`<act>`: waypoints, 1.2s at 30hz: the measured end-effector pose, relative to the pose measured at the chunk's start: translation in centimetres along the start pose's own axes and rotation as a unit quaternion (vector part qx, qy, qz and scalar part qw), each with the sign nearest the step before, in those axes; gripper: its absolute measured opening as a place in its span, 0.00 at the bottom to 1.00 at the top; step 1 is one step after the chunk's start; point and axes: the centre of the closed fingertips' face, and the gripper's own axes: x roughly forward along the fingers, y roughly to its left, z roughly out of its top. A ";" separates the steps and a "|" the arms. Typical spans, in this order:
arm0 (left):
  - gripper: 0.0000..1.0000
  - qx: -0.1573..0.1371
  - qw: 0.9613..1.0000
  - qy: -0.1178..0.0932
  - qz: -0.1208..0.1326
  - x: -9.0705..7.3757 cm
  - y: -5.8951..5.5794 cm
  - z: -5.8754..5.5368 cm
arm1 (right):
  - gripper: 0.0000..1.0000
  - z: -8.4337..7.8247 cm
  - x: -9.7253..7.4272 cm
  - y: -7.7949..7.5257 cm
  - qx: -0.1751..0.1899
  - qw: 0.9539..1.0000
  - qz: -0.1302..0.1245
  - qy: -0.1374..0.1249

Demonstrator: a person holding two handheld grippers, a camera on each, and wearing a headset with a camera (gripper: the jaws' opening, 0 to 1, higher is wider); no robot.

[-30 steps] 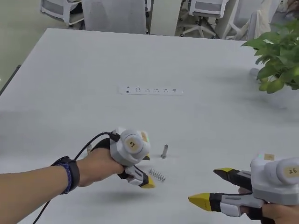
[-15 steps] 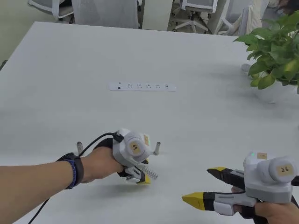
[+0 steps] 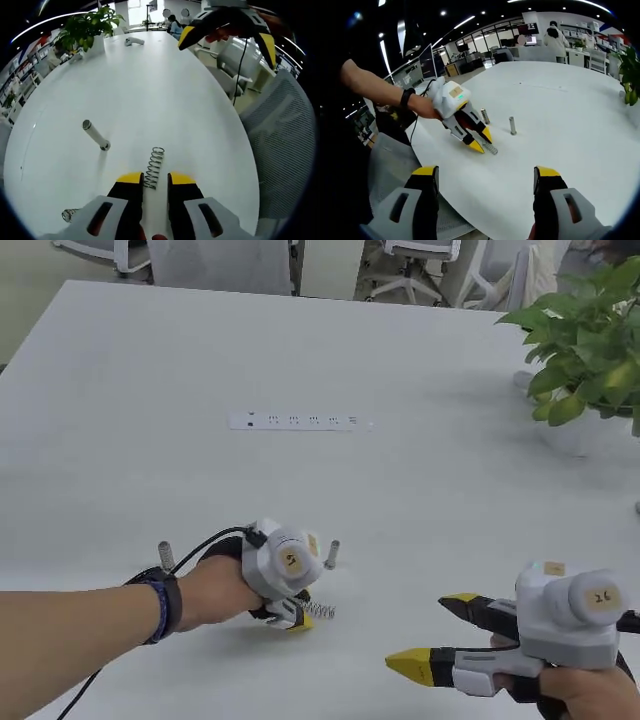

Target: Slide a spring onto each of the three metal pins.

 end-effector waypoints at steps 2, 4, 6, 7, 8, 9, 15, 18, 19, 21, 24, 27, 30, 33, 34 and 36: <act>0.03 -0.010 1.000 0.002 -0.005 0.0 -0.3 -0.1 | 0.77 0.0 0.0 0.0 -0.001 1.000 0.001 0.001; 0.02 -0.017 1.000 0.004 0.003 -0.1 -0.2 0.0 | 0.77 0.0 0.0 0.0 -0.002 1.000 0.002 0.001; 0.02 -0.031 0.999 0.006 -0.007 -0.2 -0.5 -0.1 | 0.77 0.0 0.0 0.1 -0.004 1.000 0.003 0.002; 0.02 -0.033 0.999 0.006 -0.006 -0.3 -0.5 -0.2 | 0.77 0.0 0.0 0.1 -0.005 1.000 0.003 0.002; 0.02 -0.034 0.999 0.007 -0.005 -0.4 -0.5 -0.3 | 0.77 0.0 0.0 0.1 -0.005 1.000 0.003 0.003; 0.02 -0.040 0.999 0.010 -0.006 -0.5 -0.6 -0.6 | 0.77 0.0 0.0 0.2 -0.006 1.000 0.003 0.003; 0.02 -0.079 0.997 -0.008 -0.001 -1.7 -0.7 -0.9 | 0.77 -0.2 0.1 0.4 -0.011 1.000 0.005 0.008; 0.02 -0.093 0.996 -0.015 0.002 -2.2 -0.7 -1.2 | 0.77 -0.2 0.2 0.5 -0.013 1.000 0.007 0.009; 0.02 -0.094 0.995 -0.016 0.004 -2.3 -0.7 -1.4 | 0.77 -0.2 0.2 0.5 -0.014 1.000 0.008 0.010; 0.02 -0.096 0.995 -0.018 0.006 -2.7 -0.9 -1.6 | 0.77 -0.2 0.2 0.6 -0.014 1.000 0.009 0.010; 0.02 -0.106 0.994 -0.027 0.013 -3.4 -0.8 -1.8 | 0.77 -0.1 0.3 0.8 -0.016 1.000 0.010 0.010; 0.02 -0.114 0.993 -0.035 0.019 -4.1 -0.6 -1.8 | 0.77 0.0 0.3 0.8 -0.018 1.000 0.010 0.009; 0.02 -0.119 0.991 -0.045 0.028 -5.2 -0.5 -1.9 | 0.77 0.3 0.4 1.0 -0.021 1.000 0.011 0.007; 0.02 -0.128 0.990 -0.054 0.036 -5.9 -0.4 -2.1 | 0.77 0.5 0.5 1.0 -0.023 1.000 0.012 0.006; 0.02 -0.130 0.989 -0.056 0.037 -6.2 -0.4 -2.1 | 0.77 0.5 0.5 1.0 -0.024 1.000 0.012 0.006; 0.02 -0.133 0.989 -0.059 0.039 -6.7 -0.5 -2.3 | 0.77 0.6 0.5 1.1 -0.025 1.000 0.013 0.004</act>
